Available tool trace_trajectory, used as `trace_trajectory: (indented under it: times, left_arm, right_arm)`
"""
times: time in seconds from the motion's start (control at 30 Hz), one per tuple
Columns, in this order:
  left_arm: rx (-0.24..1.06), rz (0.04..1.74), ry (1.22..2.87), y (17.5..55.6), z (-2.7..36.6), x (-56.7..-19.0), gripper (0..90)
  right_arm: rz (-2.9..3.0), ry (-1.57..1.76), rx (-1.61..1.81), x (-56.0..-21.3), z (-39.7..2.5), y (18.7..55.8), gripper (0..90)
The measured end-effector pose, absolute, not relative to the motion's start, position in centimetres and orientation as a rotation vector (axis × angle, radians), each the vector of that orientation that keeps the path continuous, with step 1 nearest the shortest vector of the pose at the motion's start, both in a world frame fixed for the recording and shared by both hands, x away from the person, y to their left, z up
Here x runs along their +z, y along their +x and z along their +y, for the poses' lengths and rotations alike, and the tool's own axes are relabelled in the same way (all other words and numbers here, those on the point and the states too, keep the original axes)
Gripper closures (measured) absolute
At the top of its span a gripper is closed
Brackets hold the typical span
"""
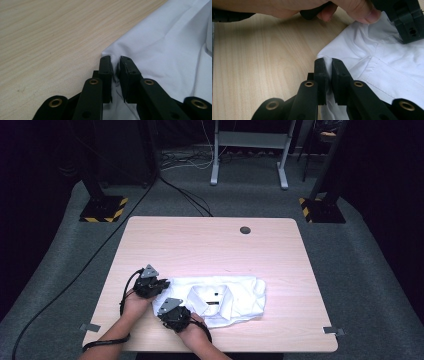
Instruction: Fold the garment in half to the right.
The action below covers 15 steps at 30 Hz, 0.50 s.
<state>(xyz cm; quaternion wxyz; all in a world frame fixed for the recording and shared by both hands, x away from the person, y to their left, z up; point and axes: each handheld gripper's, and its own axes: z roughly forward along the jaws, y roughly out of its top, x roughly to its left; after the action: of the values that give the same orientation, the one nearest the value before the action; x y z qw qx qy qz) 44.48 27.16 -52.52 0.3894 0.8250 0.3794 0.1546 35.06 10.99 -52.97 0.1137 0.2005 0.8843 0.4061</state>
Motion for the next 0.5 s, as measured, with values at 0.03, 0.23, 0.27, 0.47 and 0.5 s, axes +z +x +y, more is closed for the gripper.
trace_trajectory:
  times: [0.03,0.23,0.27,0.47,0.5]
  left_arm:
    - [0.384,0.969,2.092,44.5,27.2,-52.5,80.5]
    - [0.369,0.983,2.071,44.4,27.6,-51.9,83.3]
    - [0.372,0.987,2.066,44.3,27.7,-51.8,83.7]
    - [0.424,0.978,2.066,43.8,27.6,-50.9,85.3]
    - [0.429,0.976,2.058,43.7,27.7,-50.7,85.5]
  right_arm:
    - [2.592,0.585,1.188,-53.0,11.0,35.0,83.6]
    - [2.585,0.565,1.168,-52.8,11.0,34.5,84.1]
    - [2.583,0.562,1.171,-52.7,11.0,34.4,84.1]
    - [2.563,0.563,1.209,-52.1,10.9,34.2,84.3]
    - [2.561,0.565,1.213,-51.9,10.9,34.1,84.3]
